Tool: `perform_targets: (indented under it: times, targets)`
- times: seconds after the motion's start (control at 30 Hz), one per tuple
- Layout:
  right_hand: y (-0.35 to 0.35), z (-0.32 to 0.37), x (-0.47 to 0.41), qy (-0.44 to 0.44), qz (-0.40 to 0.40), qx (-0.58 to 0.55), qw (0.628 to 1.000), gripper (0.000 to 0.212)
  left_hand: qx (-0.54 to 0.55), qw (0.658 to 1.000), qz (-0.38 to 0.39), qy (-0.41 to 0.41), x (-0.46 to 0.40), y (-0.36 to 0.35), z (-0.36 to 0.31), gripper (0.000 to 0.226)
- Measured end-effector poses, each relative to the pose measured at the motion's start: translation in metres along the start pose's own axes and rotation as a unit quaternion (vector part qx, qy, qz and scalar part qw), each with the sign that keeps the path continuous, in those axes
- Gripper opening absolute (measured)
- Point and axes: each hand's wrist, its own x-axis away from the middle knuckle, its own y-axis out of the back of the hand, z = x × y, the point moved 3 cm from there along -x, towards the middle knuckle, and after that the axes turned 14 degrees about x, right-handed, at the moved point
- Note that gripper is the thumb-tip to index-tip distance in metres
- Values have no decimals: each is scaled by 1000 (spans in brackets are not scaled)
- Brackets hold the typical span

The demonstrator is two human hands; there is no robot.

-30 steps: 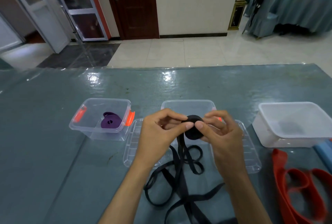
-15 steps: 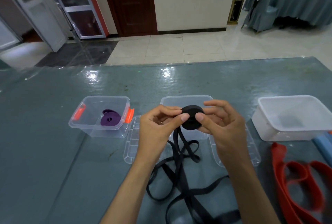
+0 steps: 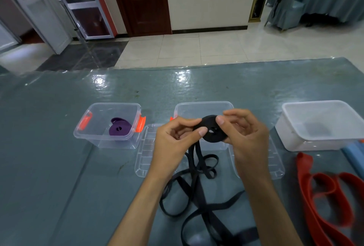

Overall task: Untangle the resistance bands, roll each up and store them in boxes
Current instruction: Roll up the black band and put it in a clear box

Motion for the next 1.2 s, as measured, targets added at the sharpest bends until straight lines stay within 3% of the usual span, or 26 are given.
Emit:
perform_targets:
  times: [0.1, 0.27, 0.57, 0.67, 0.8, 0.87, 0.97, 1.1, 1.2]
  targets:
    - [0, -8, 1, -40, 53, 5, 998, 8, -17, 1000, 16, 11, -1, 7, 0, 22]
    - [10, -13, -5, -93, 155, 12, 984, 26, -46, 999, 3, -6, 0, 9, 2, 21]
    - [-4, -7, 4, -29, 112, -55, 992, 17, -78, 995, 36, -45, -4, 11, -17, 30]
    - [-7, -4, 0, -34, 133, -64, 989, 17, -87, 995, 18, -49, -6, 10, -22, 29]
    - [-8, 10, -7, 24, 97, -39, 994, 24, -51, 997, -5, -51, -8, 3, -25, 29]
    - [-12, 13, -4, 21, 76, -65, 995, 26, -36, 998, 24, -41, -9, 2, -28, 33]
    - [-15, 12, 0, -20, 87, -90, 992, 12, -52, 997, 49, -40, -10, 5, -31, 36]
    - [-6, 14, -5, -22, 95, -10, 995, 25, -91, 994, -20, -56, -5, 8, -27, 28]
    - [-7, 21, -4, -1, 72, -4, 997, 23, -33, 998, -36, -46, -3, 7, -23, 21]
